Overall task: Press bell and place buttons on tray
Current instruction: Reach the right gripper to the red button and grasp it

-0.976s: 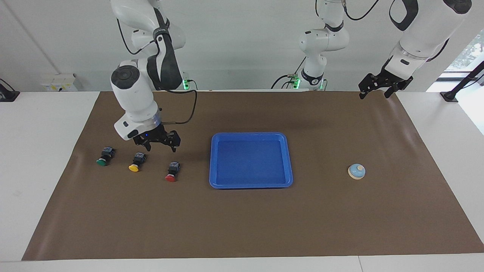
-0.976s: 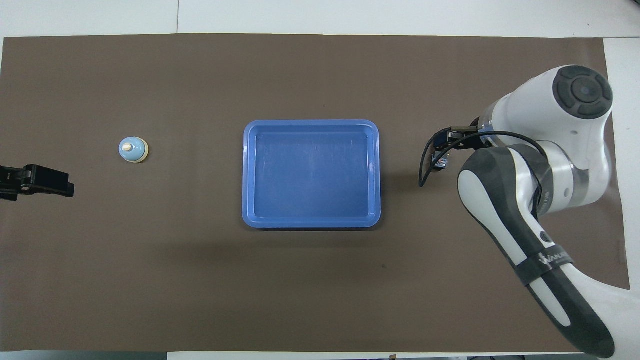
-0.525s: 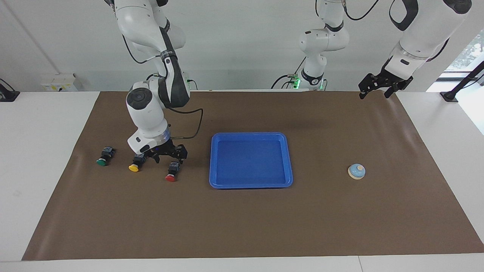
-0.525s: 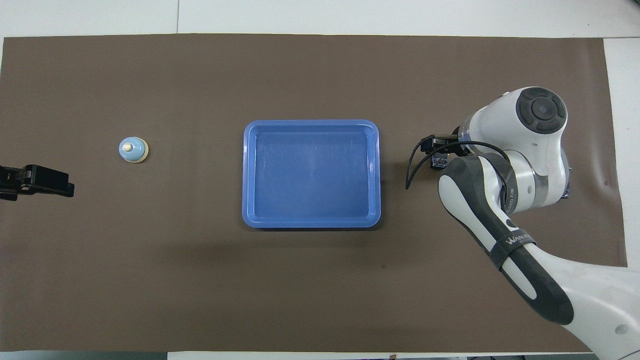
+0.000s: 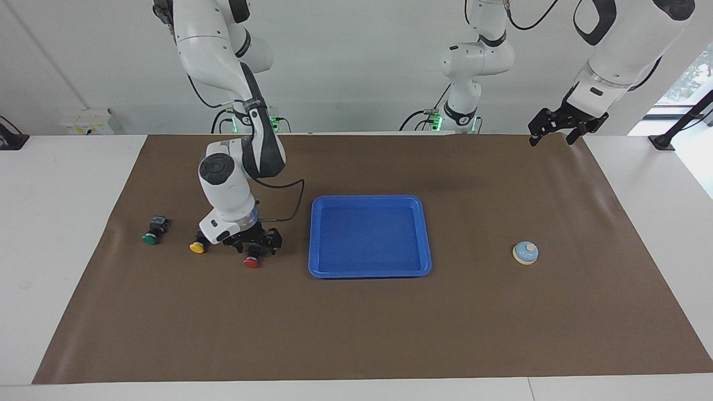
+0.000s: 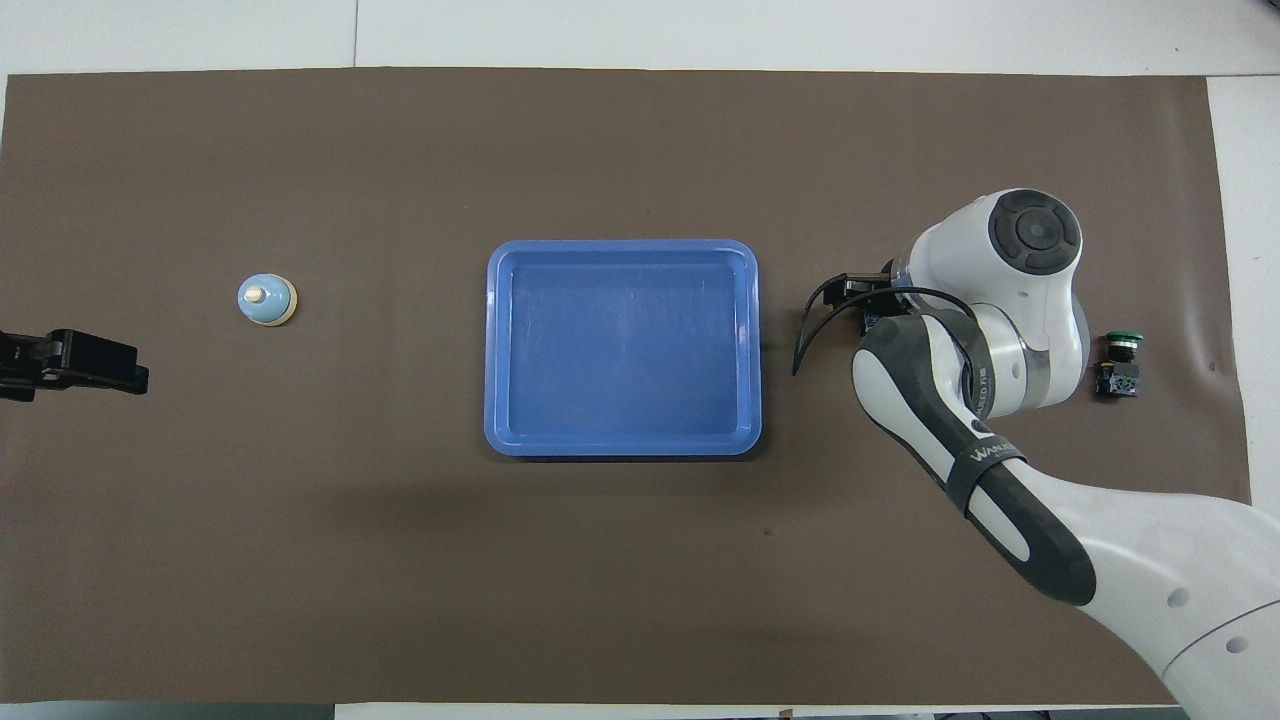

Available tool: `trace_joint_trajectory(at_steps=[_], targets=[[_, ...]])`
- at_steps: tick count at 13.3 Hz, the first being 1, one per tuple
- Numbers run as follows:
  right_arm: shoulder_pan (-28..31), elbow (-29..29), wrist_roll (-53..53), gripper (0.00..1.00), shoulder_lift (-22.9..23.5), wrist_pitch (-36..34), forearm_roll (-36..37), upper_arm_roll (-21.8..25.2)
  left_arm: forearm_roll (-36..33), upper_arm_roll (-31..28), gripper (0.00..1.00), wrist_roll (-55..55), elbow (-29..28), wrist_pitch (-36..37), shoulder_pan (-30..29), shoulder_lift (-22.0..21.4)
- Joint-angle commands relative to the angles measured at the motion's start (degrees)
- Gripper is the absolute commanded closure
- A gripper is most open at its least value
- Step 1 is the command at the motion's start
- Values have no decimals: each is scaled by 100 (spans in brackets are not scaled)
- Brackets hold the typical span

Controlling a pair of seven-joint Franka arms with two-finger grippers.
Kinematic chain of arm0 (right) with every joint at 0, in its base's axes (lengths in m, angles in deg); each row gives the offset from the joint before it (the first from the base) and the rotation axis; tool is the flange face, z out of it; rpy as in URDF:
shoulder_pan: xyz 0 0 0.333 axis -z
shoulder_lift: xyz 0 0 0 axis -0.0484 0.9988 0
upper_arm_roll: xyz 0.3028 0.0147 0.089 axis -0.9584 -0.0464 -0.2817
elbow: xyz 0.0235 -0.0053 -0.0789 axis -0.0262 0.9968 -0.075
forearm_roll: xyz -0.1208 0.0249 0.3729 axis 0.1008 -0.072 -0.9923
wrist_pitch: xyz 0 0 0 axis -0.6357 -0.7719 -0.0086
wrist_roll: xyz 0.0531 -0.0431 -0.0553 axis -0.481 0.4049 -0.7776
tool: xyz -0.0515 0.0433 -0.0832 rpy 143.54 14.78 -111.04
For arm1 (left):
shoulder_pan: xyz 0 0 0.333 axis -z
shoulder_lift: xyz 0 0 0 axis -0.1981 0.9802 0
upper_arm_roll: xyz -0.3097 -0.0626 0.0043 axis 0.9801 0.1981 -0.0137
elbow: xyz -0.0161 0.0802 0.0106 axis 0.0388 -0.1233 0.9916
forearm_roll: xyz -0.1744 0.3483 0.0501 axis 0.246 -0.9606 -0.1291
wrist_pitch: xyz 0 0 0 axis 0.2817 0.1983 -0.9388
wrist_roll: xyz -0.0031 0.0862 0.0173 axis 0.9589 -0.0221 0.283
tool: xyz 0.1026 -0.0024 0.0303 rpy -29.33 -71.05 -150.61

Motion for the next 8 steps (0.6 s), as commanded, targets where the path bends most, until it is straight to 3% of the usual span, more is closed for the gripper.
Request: trace_joint_trajectory(at_steps=[1, 2, 3, 4, 5, 8], targets=[[-5, 19, 144, 9, 49, 156, 36, -8, 23, -5, 0, 5, 40, 78, -15, -4], [-5, 19, 136, 21, 49, 148, 36, -7, 23, -5, 0, 5, 40, 78, -15, -4], [-5, 36, 144, 46, 40, 139, 36, -7, 23, -5, 0, 5, 40, 78, -15, -4], [-5, 45, 144, 78, 40, 121, 44, -7, 23, -5, 0, 5, 40, 78, -15, -4], [-5, 45, 127, 98, 40, 95, 45, -7, 23, -5, 0, 5, 40, 78, -15, -4], [-5, 45, 101, 100, 31, 42, 45, -7, 23, -5, 0, 5, 40, 78, -15, -4]])
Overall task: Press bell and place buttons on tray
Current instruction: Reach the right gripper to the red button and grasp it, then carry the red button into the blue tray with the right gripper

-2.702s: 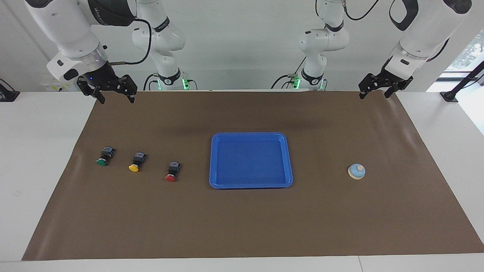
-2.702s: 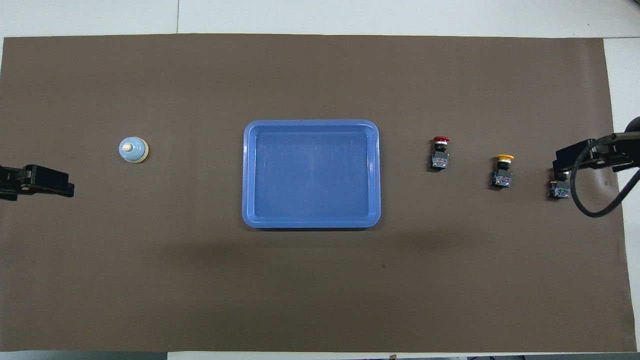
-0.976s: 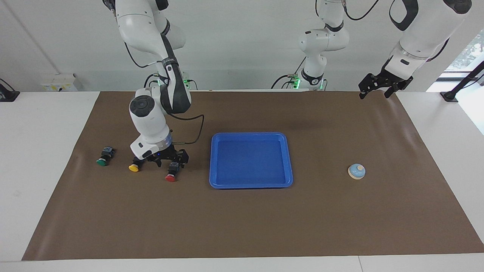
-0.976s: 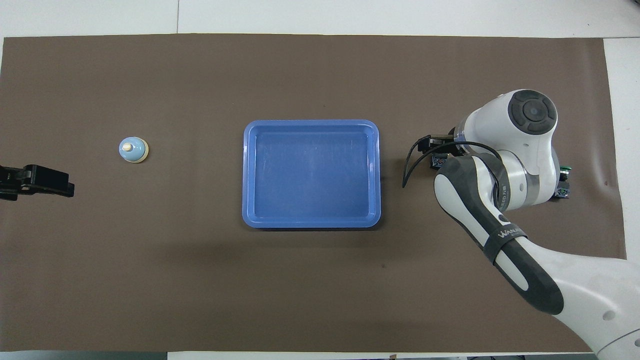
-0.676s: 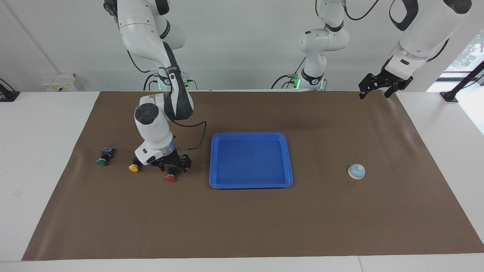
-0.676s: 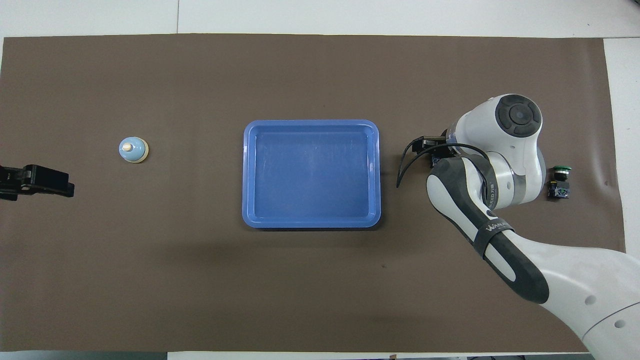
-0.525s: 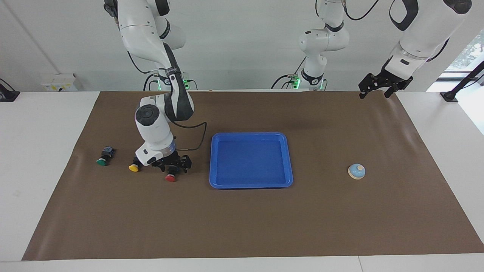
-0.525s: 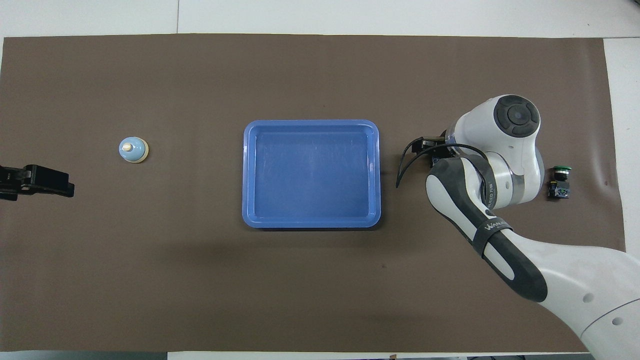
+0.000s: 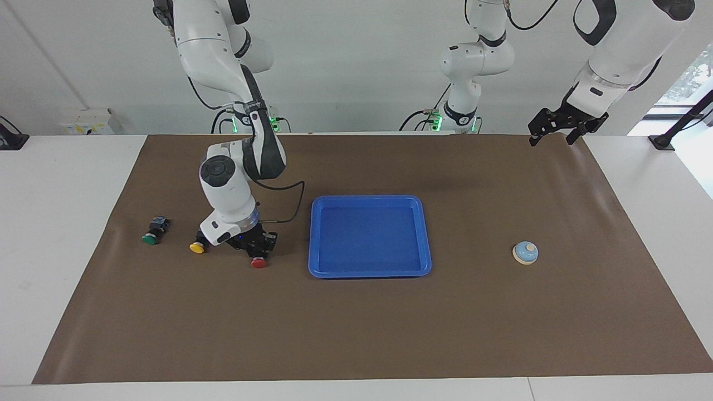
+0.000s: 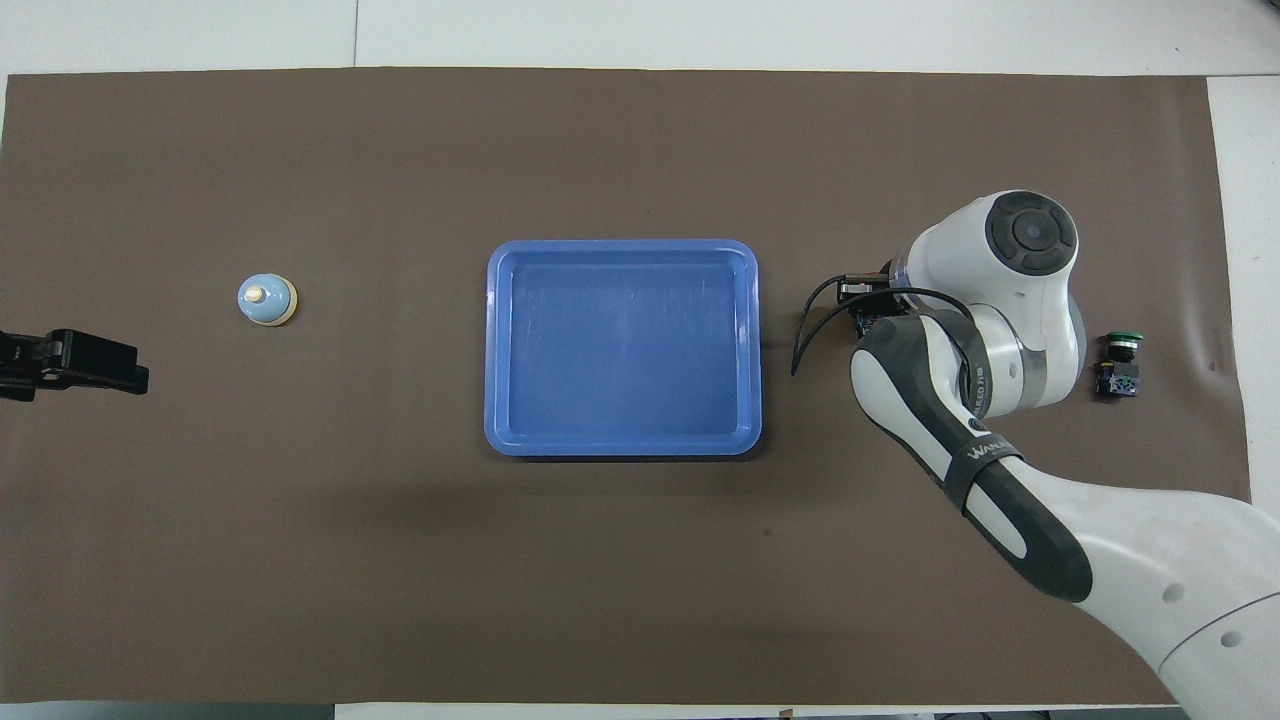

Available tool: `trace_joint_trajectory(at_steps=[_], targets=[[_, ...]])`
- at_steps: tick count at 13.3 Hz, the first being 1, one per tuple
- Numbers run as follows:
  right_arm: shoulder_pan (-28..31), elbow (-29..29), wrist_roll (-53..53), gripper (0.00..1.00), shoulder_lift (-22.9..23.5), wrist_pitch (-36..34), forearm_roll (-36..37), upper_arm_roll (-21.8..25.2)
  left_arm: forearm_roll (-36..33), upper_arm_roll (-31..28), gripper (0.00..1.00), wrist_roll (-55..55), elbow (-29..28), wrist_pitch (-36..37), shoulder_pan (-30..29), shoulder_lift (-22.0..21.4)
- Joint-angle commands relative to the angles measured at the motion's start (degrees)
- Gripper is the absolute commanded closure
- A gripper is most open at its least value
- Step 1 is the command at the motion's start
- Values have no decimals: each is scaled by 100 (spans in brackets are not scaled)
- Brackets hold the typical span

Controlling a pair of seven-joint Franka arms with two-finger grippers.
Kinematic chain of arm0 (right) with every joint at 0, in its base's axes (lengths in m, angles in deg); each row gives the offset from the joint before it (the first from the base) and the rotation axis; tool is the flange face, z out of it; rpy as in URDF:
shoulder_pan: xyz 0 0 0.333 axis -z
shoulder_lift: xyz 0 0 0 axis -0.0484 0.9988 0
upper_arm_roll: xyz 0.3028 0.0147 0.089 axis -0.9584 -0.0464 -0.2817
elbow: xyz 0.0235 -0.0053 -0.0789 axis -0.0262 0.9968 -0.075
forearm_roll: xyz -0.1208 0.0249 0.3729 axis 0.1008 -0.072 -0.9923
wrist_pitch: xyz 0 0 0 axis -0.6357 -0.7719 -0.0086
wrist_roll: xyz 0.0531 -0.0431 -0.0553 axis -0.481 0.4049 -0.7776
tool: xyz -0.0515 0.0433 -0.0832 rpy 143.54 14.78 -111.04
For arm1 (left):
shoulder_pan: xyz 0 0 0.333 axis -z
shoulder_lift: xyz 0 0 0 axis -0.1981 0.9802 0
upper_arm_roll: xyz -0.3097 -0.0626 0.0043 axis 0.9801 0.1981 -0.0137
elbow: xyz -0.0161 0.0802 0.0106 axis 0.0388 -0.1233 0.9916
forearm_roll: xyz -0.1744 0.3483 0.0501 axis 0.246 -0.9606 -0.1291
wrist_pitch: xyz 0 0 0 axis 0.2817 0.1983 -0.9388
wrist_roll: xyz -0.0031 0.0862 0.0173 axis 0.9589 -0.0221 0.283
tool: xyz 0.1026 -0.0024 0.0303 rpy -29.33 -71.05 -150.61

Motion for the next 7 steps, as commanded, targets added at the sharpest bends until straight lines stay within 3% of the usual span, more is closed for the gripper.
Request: trace_joint_trajectory(at_steps=[1, 4, 7], targets=[[-5, 24, 86, 100, 1, -27, 43, -7, 23, -5, 0, 5, 40, 78, -15, -4], [-14, -255, 112, 100, -25, -438, 43, -16, 23, -5, 0, 5, 40, 78, -15, -4], [-224, -1308, 418, 100, -25, -1701, -28, -16, 23, -5, 0, 5, 40, 78, -15, -4]])
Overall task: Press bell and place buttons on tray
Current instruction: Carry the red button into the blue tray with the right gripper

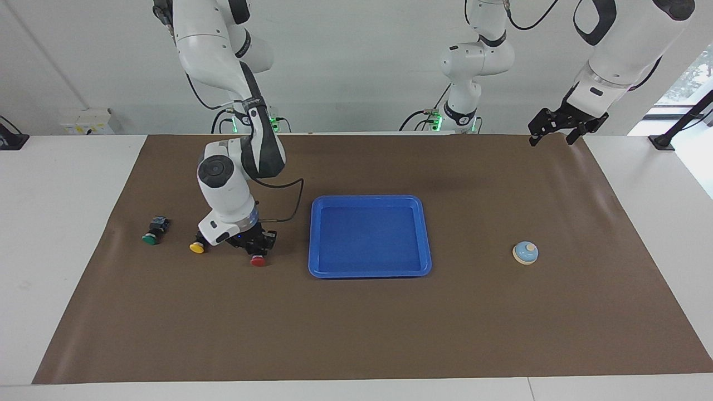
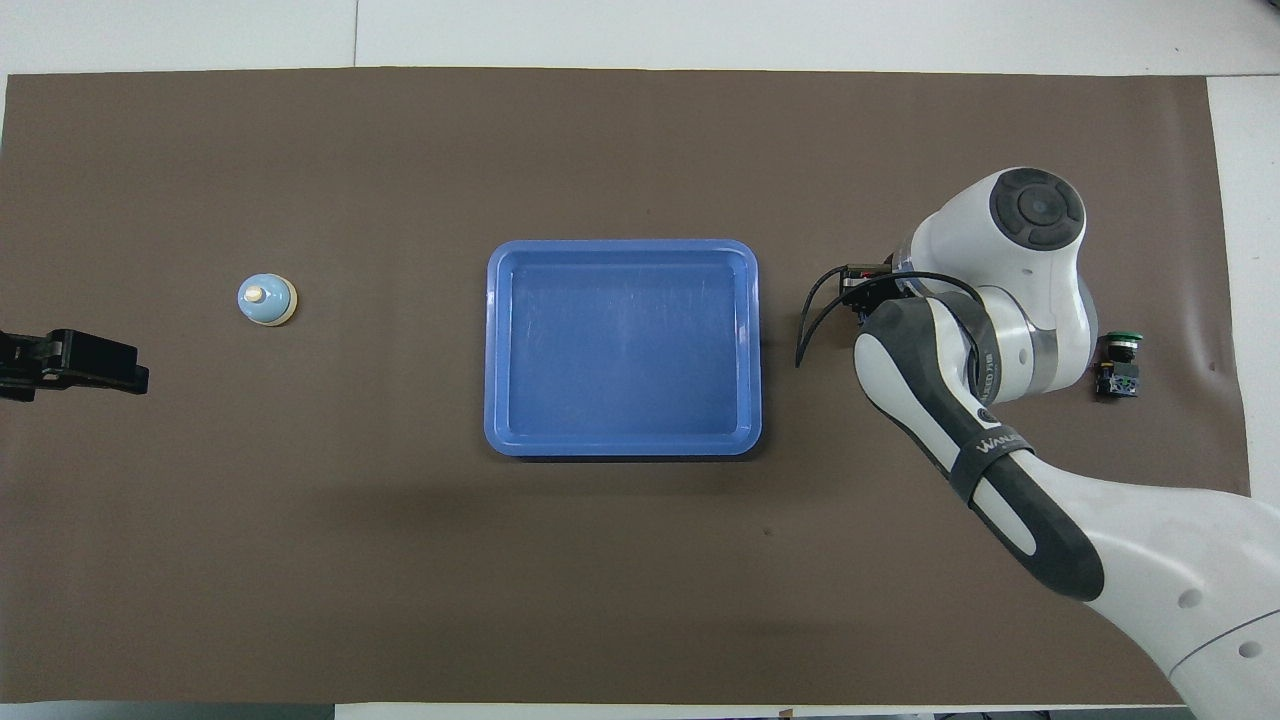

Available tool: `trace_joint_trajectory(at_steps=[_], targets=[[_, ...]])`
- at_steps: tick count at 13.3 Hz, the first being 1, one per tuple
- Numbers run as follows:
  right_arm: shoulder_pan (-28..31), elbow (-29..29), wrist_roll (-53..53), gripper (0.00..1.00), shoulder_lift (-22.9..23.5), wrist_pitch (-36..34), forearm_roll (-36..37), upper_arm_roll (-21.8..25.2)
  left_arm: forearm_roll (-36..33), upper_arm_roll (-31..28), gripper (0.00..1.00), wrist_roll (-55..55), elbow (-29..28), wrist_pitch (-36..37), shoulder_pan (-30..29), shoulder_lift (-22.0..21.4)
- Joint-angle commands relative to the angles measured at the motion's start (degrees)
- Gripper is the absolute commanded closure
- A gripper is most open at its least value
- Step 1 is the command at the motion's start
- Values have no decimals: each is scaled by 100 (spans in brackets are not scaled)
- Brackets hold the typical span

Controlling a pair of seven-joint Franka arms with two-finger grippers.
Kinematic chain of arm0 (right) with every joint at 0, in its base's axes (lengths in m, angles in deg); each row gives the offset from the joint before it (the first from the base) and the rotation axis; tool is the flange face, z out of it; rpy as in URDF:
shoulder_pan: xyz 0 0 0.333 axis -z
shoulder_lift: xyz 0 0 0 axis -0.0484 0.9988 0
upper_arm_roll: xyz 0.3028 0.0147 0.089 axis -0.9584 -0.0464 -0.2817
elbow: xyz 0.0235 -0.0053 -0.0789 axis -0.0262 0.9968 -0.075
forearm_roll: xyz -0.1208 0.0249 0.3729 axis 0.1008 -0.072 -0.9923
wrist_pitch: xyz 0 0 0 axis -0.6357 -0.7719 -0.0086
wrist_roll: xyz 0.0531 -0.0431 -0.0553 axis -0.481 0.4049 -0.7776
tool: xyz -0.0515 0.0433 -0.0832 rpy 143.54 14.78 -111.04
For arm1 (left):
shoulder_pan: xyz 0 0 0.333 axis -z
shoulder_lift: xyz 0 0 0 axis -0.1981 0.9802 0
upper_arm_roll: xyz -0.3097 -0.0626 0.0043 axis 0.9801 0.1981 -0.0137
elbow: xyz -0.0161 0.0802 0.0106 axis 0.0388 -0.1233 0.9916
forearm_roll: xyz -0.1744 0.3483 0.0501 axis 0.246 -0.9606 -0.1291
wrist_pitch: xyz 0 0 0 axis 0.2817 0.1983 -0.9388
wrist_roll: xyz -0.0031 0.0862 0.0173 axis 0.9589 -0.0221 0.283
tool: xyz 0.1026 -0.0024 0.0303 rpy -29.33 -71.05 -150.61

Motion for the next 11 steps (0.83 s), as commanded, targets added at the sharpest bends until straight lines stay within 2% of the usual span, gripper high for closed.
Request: trace_joint_trajectory(at_steps=[1, 4, 7, 11], targets=[[-289, -1061, 673, 100, 22, -1145, -35, -24, 23, -5, 0, 5, 40, 78, -15, -4], [-965, -1459, 1762, 100, 75, -1527, -44, -16, 23, -5, 0, 5, 40, 78, -15, -4], [-1616, -1460, 2651, 100, 197, -1343, -44, -16, 23, -5, 0, 5, 40, 78, -15, -4], [-1855, -1364, 3040, 100, 540, -737, 17, -16, 23, -5, 0, 5, 40, 78, -15, -4]])
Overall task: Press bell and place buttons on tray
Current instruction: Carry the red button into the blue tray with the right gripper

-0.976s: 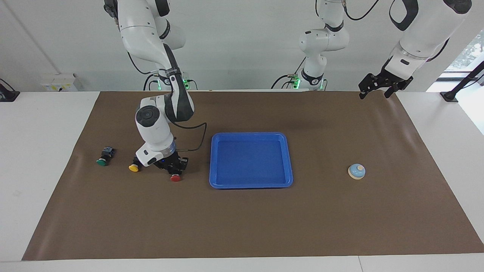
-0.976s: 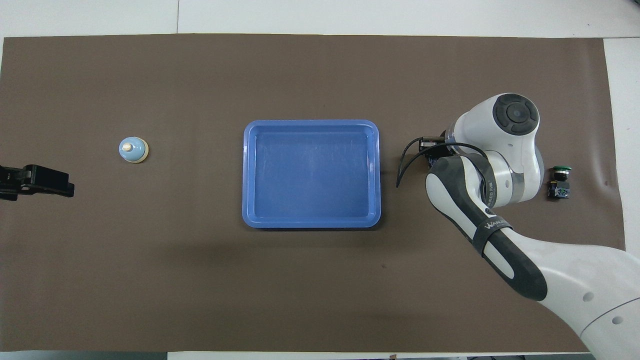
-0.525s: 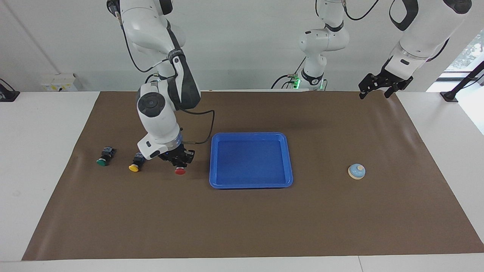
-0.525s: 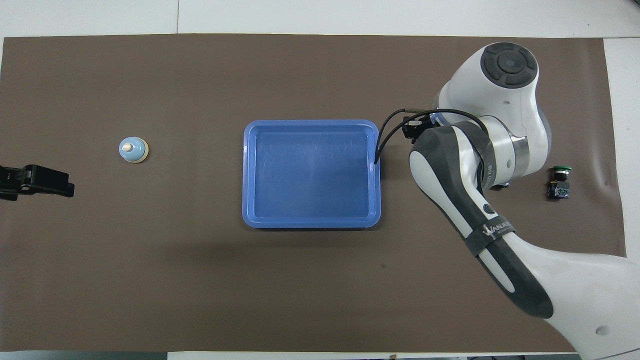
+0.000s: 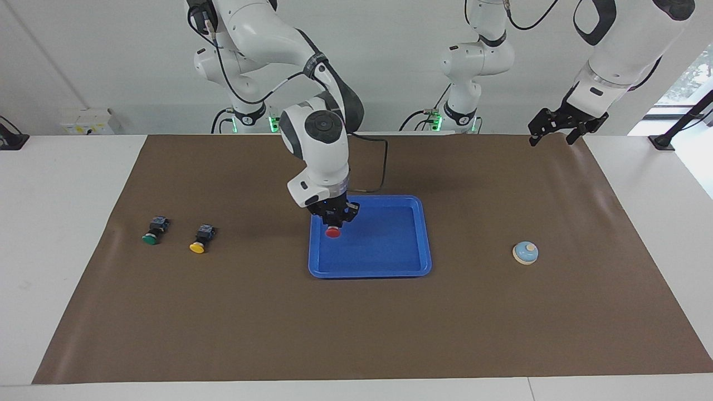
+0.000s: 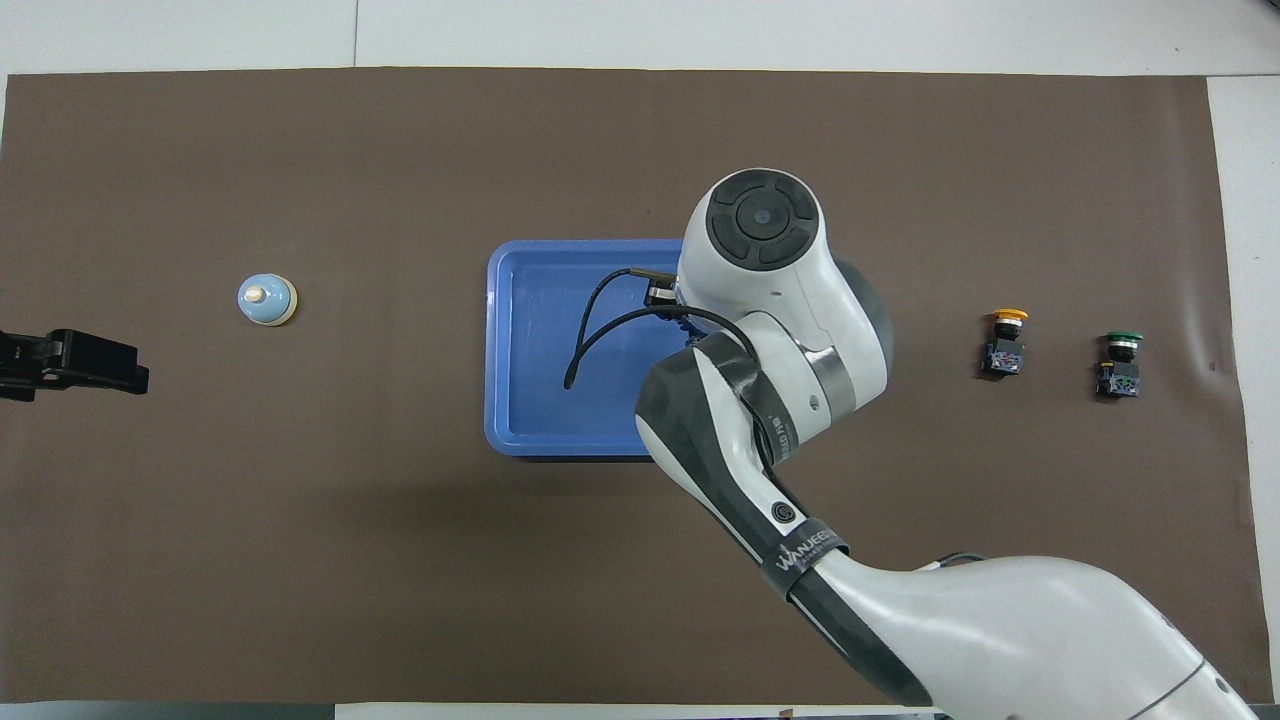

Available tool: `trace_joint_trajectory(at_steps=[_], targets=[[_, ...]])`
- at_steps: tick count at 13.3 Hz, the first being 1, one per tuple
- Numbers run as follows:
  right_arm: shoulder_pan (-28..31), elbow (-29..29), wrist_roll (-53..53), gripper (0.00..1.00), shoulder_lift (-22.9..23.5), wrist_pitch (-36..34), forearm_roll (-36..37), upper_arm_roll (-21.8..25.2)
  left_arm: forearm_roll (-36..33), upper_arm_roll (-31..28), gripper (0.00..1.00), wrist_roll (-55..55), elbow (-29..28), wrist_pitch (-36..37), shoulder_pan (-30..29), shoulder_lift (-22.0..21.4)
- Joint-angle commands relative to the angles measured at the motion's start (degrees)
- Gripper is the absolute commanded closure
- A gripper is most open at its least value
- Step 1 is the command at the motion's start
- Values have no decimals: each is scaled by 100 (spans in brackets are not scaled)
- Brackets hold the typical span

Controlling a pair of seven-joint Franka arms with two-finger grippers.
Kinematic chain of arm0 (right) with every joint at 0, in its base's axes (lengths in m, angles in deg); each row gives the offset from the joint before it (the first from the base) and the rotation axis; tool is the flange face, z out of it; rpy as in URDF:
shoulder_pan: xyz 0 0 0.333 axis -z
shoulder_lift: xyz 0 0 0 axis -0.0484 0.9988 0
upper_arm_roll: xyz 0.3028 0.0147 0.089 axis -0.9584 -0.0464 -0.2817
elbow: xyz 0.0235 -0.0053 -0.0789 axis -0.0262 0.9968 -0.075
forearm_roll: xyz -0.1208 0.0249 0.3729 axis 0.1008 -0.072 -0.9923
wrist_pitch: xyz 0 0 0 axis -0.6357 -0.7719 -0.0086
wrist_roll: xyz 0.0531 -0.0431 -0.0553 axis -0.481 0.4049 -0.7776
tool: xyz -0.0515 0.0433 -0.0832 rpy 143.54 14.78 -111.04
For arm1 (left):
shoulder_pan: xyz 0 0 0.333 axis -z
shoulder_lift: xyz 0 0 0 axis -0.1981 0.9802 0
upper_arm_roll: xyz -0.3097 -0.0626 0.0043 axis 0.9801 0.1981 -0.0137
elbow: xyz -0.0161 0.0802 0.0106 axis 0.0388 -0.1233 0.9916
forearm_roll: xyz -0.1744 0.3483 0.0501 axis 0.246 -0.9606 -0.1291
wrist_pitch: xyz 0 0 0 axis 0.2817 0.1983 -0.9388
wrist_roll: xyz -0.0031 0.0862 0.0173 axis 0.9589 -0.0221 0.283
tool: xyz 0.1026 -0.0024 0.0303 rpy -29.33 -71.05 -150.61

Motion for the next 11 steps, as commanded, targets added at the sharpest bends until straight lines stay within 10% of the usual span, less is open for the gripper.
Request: trace_joint_trajectory(at_steps=[1, 11], targets=[[7, 117, 146, 100, 227, 407, 26, 3, 23, -5, 0, 5, 40, 78, -15, -4], [-64, 971, 234, 100, 139, 1244, 26, 3, 23, -5, 0, 5, 40, 78, -15, -4]])
